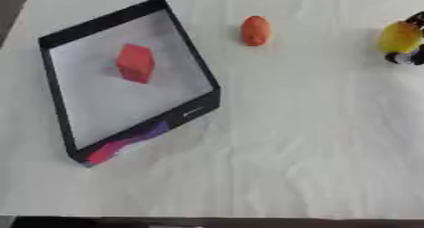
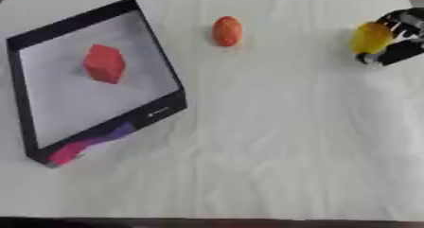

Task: Pick up objects on the table and place them in the box.

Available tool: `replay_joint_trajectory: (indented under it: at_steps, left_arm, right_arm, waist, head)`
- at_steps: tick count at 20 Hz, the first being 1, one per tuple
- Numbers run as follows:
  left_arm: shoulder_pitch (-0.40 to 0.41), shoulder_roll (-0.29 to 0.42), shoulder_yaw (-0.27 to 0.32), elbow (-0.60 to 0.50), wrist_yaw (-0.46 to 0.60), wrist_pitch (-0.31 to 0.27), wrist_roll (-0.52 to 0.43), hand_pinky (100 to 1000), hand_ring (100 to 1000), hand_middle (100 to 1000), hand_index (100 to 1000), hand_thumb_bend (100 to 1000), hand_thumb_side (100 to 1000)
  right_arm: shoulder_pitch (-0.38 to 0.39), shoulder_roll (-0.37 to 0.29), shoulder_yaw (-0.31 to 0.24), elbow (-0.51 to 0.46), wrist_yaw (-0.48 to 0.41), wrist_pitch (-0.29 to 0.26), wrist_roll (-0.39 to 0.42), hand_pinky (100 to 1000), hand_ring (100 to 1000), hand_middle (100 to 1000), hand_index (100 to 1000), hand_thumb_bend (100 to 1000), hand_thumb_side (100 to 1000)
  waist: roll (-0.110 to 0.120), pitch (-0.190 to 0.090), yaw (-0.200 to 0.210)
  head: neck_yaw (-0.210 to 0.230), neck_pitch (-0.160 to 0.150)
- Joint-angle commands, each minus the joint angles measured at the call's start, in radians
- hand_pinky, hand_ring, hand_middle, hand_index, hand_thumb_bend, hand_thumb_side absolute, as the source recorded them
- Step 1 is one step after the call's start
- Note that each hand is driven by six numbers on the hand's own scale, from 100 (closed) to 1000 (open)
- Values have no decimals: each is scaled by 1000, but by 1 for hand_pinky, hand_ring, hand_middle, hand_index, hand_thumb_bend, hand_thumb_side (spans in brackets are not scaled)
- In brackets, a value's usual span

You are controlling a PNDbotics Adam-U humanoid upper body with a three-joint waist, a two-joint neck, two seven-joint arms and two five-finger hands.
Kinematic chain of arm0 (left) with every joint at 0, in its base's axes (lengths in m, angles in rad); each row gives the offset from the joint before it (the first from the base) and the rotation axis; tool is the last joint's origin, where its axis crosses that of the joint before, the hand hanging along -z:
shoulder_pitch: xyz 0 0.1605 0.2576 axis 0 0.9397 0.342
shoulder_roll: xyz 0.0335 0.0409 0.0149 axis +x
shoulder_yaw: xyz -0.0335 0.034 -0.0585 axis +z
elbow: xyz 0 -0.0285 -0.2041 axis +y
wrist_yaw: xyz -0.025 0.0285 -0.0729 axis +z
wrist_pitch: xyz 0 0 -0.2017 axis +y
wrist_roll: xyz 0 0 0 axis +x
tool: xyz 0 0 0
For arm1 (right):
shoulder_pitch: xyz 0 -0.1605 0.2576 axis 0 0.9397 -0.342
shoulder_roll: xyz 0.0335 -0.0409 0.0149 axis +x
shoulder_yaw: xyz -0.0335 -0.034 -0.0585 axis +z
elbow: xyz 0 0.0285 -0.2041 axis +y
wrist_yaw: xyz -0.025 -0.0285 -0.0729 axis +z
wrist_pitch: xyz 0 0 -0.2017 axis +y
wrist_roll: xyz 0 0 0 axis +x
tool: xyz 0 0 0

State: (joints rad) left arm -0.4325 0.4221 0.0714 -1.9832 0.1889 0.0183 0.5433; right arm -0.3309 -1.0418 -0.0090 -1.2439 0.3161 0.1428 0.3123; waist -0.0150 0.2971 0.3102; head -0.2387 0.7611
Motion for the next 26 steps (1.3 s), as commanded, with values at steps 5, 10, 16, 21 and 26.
replay_joint_trajectory:
  at_steps: [5, 10, 16, 21, 26]
  left_arm:
    - [-11, 17, 11, -17, -1, 1, 2, 720, 644, 771, 820, 376, 527]
    - [-9, 20, 12, -17, -4, 1, 2, 721, 645, 771, 819, 381, 525]
    - [-5, 26, 12, -17, -10, 1, 1, 721, 646, 770, 819, 386, 519]
    - [-3, 32, 10, -17, -14, 2, 0, 721, 647, 770, 818, 390, 513]
    - [-6, 34, 1, -17, -13, 2, -12, 721, 649, 770, 819, 394, 504]
  right_arm:
    - [-4, -26, -13, -54, -54, 25, -67, 797, 646, 538, 714, 274, 100]
    - [11, -42, -28, -148, -100, 59, -146, 775, 599, 469, 642, 225, 100]
    - [22, -71, -55, -257, -169, 101, -196, 761, 579, 436, 607, 194, 100]
    - [-56, -118, -83, -387, -248, 103, -227, 770, 578, 438, 614, 180, 100]
    - [-299, -85, -9, -465, -282, 110, -185, 786, 583, 444, 618, 165, 100]
  waist:
    - [7, -12, 1]
    - [1, -25, -1]
    - [-8, -44, -3]
    - [-8, -58, -5]
    - [-2, -84, -3]
  head:
    - [3, -6]
    - [8, 3]
    - [15, 9]
    - [16, 9]
    - [-5, 9]
